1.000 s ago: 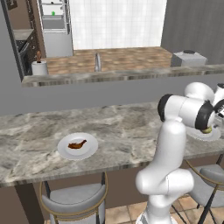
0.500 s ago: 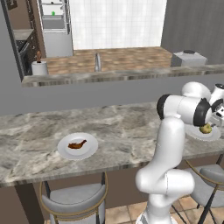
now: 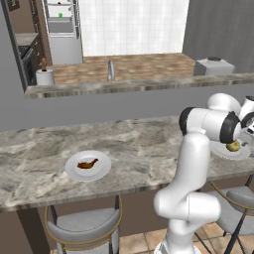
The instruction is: Pick the chicken drumstick and squash from their plates and place them in the bowl. Then put the bowl in the fridge.
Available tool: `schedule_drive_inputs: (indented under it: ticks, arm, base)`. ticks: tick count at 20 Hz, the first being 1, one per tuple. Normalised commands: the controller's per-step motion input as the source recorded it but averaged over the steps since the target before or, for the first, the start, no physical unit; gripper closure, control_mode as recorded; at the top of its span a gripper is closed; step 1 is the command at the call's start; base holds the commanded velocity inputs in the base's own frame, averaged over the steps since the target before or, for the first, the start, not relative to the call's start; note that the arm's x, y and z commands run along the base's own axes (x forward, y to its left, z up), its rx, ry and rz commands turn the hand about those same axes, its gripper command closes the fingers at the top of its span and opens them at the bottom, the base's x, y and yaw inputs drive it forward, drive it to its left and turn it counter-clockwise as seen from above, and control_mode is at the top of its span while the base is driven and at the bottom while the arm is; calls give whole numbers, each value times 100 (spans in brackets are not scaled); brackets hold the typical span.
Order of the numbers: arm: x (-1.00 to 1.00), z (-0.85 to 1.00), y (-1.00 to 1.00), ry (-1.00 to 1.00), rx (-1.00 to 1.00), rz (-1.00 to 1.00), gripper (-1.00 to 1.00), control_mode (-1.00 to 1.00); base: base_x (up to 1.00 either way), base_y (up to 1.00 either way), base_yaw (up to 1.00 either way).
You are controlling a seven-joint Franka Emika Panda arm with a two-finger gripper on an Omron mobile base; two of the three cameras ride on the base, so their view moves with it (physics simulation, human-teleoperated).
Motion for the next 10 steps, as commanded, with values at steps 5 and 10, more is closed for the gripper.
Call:
schedule_drive_inputs:
  ticks: [5,10]
  arm:
    - [-15,-9,-1,8,0,0,-100,-100]
    - [5,-14,0,6,0,0,-100,-100]
  base:
    - [0,0,0]
    - [0,0,0]
